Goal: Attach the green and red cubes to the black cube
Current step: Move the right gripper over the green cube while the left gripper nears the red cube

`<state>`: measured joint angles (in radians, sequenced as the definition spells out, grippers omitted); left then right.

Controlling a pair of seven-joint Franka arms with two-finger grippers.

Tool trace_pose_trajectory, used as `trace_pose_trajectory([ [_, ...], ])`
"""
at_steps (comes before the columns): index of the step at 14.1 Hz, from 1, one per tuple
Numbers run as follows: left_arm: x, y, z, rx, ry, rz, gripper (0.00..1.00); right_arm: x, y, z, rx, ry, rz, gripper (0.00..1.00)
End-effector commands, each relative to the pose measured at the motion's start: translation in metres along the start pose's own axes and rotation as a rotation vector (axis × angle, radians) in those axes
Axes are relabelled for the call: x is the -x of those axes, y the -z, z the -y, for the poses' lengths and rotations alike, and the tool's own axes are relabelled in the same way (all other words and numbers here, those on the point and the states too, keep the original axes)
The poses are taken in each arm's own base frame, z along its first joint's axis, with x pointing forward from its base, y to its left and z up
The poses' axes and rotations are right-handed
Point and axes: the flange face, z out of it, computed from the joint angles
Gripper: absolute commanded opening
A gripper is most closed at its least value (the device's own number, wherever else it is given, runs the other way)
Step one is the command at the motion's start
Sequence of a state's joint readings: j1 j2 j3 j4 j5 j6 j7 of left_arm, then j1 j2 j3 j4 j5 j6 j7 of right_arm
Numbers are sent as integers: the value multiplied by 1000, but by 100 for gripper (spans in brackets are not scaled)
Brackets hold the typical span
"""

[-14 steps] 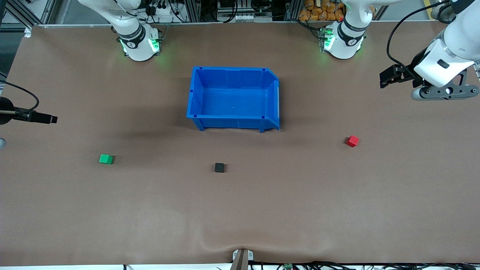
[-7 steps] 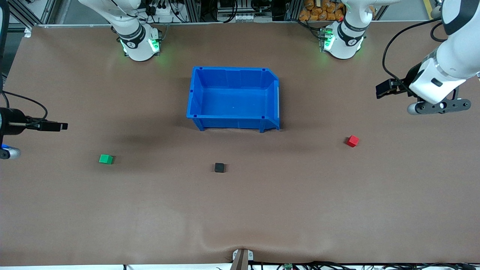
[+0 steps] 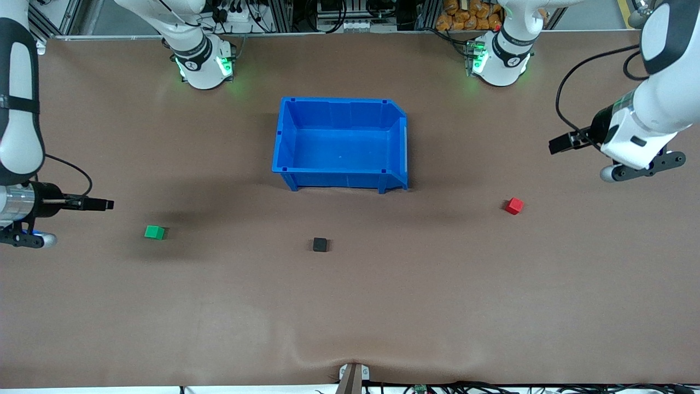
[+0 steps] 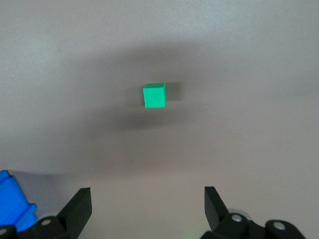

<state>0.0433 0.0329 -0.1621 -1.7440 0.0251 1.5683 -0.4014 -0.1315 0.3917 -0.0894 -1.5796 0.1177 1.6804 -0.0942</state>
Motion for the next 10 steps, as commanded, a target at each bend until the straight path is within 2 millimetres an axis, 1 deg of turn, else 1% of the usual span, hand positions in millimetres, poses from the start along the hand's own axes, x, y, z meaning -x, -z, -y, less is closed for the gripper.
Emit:
trace_pose_trajectory([
  [1, -5, -43, 9, -12, 85, -13, 100, 16, -15, 11, 16, 27, -28, 100],
  [2, -9, -56, 13, -7, 120, -18, 100, 19, -25, 9, 17, 24, -41, 100],
  [3, -15, -68, 23, 2, 165, -28, 100, 21, -33, 7, 17, 20, -44, 100],
  [4, -20, -85, 28, 12, 185, -40, 100, 20, -40, 5, 17, 17, -37, 100],
  [6, -36, -116, 54, 46, 263, -73, 100, 22, -55, 1, 16, 10, -29, 100],
  [7, -41, -135, 56, 52, 304, -66, 100, 22, -65, -1, 18, 8, -42, 100],
  [8, -49, -151, 68, 63, 355, -41, 100, 20, -71, -3, 22, 24, -63, 100],
  [9, -54, -160, 75, 90, 405, -11, 100, 17, -73, -3, 25, 33, -80, 100],
  [10, -55, -167, 73, 116, 447, 14, 100, 16, -75, -3, 26, 34, -86, 100],
])
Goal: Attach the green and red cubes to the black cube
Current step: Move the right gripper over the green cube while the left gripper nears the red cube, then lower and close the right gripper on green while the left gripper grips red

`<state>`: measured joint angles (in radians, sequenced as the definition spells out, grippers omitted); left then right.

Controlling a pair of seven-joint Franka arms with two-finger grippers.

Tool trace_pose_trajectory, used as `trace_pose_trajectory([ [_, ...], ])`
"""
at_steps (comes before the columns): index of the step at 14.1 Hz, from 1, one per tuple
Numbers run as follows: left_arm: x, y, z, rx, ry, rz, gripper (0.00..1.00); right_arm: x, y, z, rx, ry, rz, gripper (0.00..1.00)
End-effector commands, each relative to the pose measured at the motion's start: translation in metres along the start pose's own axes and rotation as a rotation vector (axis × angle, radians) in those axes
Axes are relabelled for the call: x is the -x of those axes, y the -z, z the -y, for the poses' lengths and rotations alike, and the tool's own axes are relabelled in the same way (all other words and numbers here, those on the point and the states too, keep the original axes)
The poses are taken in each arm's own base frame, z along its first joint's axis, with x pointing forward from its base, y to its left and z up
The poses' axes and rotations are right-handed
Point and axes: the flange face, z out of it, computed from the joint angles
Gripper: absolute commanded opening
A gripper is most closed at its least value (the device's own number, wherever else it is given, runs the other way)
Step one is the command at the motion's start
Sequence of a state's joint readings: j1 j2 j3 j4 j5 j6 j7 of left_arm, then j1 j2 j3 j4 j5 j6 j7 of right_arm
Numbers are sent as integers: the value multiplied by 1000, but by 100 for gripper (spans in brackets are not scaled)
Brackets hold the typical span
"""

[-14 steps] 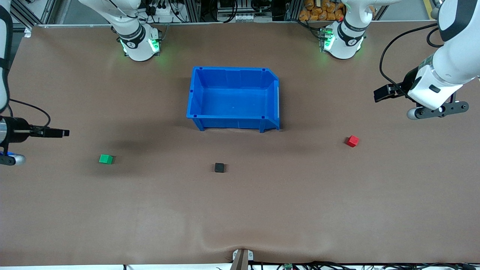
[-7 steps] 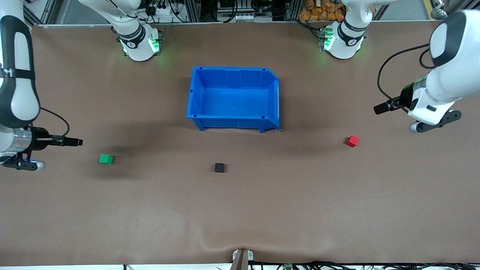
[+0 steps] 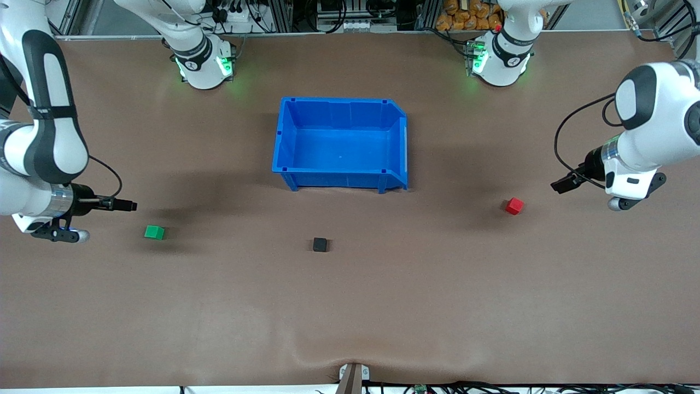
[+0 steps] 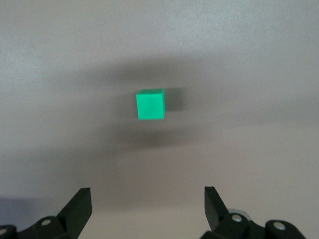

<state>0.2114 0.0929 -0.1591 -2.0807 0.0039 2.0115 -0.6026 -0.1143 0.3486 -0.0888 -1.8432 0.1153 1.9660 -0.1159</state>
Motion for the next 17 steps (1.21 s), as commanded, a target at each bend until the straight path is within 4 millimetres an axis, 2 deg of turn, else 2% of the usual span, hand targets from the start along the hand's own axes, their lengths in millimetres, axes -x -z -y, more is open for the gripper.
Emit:
trace_pose_trajectory([
  [1, -8, -25, -1, 32, 110, 50, 100, 6, -1, 0, 11, 21, -25, 100],
  [4, -22, -58, -1, 33, 208, 72, 100, 2, -10, -2, 13, 18, -25, 100],
  [6, -20, -69, -8, 30, 252, 85, 98, -7, -27, -1, 17, 20, -37, 100],
  [7, -21, -82, -9, 17, 251, 105, 97, -10, -34, -2, 20, 18, -40, 100],
  [9, -15, -106, -23, 10, 275, 141, 98, -11, -35, -1, 20, 19, -49, 100],
  [12, -14, -126, -36, 32, 348, 135, 98, -10, -55, 5, 32, 29, -93, 100],
  [14, -18, -138, -39, 42, 353, 130, 98, -9, -70, 18, 47, 52, -147, 100],
  [17, -18, -149, -41, 39, 350, 135, 99, -20, -94, 27, 65, 77, -165, 100],
])
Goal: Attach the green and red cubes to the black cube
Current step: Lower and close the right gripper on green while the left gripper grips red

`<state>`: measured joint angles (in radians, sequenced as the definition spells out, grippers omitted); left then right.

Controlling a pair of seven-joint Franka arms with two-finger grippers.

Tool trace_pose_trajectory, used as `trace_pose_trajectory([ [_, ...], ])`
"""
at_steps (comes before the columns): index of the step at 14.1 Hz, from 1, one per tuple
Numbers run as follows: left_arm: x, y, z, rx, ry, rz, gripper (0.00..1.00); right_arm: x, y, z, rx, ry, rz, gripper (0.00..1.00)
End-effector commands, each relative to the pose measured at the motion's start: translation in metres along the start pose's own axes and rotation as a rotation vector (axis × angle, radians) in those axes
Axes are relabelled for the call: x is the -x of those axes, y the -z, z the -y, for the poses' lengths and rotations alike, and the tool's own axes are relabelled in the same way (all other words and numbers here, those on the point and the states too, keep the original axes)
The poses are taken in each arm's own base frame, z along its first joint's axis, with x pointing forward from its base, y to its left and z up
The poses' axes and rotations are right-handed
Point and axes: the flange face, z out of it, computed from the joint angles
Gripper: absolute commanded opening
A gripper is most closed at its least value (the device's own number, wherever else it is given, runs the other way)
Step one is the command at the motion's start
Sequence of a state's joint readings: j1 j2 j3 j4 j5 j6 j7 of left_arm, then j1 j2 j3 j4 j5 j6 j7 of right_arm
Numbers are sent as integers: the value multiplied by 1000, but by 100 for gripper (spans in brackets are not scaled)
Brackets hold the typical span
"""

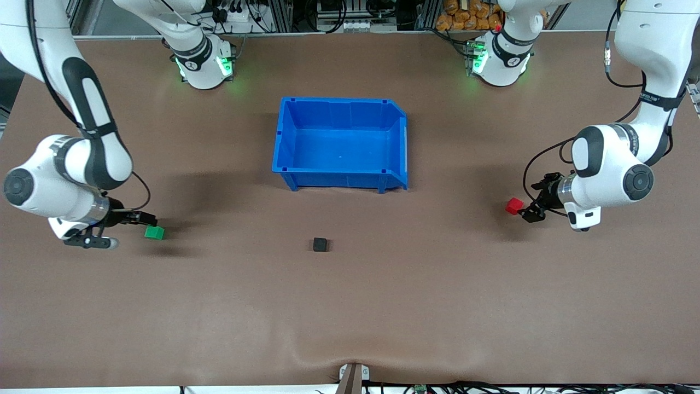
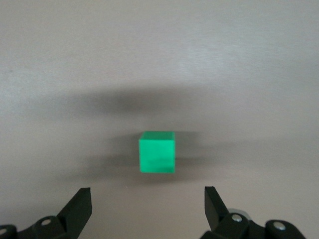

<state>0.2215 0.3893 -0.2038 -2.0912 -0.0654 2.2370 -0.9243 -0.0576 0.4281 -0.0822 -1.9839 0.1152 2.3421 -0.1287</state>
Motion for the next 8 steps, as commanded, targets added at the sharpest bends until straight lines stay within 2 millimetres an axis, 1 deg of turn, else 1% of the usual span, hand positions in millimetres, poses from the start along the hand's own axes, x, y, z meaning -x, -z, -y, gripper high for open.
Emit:
trace_pose_trajectory([
  [1, 0, -6, -3, 16, 16, 2, 98, -3, -21, 5, 24, 41, -9, 100],
  [2, -2, -13, -4, 20, 17, 2, 97, -4, -28, 7, 38, 89, 1, 100],
  [3, -2, -15, -5, 25, 16, -1, 94, -9, -34, 2, 43, 114, 7, 100],
  [5, -4, -22, -5, 22, 18, 3, 90, -12, -41, -6, 43, 143, 12, 100],
  [6, -5, -24, -6, 25, 20, 2, 90, -12, -43, -10, 41, 137, 16, 100],
  [8, -6, -26, -6, 27, 22, 2, 85, -10, -56, -12, 31, 110, 34, 100],
])
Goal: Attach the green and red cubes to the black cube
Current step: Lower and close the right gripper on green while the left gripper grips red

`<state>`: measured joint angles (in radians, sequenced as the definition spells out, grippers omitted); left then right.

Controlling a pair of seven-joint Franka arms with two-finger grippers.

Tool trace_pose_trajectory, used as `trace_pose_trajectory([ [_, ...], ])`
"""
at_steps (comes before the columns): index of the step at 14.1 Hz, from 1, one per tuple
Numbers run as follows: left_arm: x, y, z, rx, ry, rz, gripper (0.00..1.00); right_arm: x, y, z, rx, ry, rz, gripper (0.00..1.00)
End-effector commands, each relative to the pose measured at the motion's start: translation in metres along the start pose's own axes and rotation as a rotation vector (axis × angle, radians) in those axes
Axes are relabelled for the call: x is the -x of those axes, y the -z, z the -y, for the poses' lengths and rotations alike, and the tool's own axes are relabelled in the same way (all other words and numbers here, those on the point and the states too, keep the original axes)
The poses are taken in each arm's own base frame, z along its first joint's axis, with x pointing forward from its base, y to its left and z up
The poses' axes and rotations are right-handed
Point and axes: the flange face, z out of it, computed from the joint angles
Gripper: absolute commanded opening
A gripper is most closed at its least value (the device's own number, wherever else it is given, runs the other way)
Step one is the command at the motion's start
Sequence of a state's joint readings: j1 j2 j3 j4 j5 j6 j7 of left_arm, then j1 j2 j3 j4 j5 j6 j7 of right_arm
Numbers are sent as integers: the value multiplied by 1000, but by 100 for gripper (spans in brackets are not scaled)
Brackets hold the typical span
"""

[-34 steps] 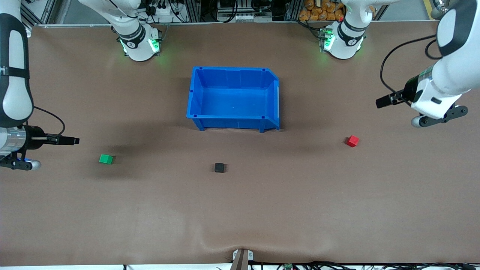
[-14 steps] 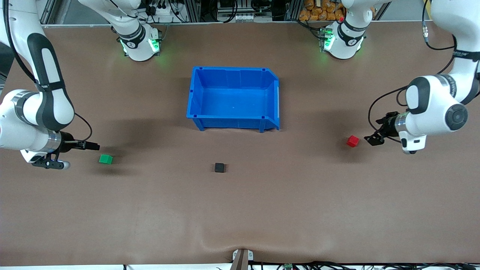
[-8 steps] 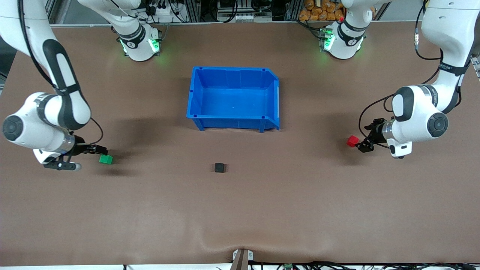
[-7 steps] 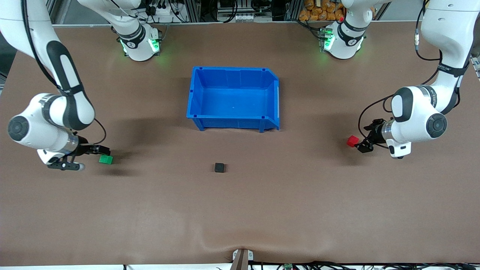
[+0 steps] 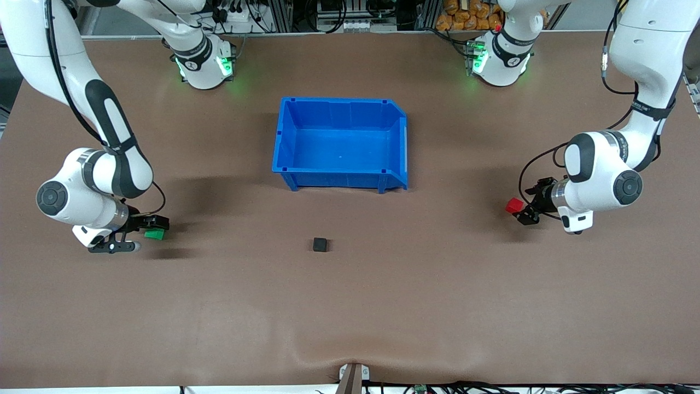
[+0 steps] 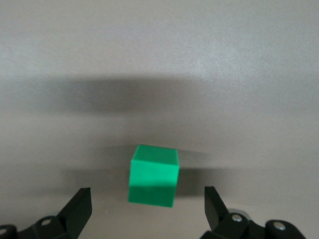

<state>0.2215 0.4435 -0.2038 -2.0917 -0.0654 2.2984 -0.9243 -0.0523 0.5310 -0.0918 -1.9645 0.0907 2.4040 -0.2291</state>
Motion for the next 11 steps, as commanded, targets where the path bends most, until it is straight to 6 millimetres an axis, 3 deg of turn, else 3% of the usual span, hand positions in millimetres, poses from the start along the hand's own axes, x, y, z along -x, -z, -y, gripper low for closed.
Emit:
trace_pose_trajectory([
  [1, 0, -1, -2, 17, 17, -1, 81, -7, -8, -6, -4, -10, 6, 100],
  [11, -3, -4, -1, 18, 40, 2, 53, -16, -11, -8, -5, -135, -4, 100],
])
